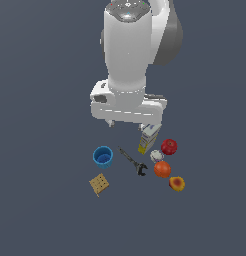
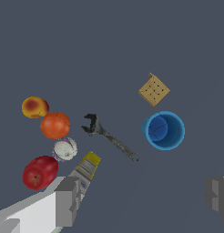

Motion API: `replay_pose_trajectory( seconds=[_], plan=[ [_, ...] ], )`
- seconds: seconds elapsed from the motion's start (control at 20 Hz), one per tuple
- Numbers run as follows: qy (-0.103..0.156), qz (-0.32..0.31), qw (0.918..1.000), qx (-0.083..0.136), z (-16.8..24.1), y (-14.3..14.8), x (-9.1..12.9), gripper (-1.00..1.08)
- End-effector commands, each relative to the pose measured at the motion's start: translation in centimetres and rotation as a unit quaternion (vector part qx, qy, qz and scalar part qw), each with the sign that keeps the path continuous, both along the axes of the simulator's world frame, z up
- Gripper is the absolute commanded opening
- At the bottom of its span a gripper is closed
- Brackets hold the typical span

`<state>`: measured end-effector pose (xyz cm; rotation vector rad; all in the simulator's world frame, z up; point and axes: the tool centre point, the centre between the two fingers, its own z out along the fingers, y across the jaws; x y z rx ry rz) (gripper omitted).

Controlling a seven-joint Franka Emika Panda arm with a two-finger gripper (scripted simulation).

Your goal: Pick up a designated object from a clutter of objects.

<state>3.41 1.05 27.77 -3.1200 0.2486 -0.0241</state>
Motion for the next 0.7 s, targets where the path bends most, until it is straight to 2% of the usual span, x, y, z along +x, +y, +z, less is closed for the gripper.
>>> replay_pose_trajectory(
  seconds=[0.0, 0.35, 0.65],
  plan=[
    [0.001, -0.01, 0.9999, -0.002, -1.7, 1.6, 1.0, 1.0],
    [0.004, -0.046, 0.9989, -0.005, -7.7, 7.3, 3.8, 1.0],
    [0.006, -0.073, 0.9973, -0.006, -12.8, 12.0, 4.9, 1.0]
  ],
)
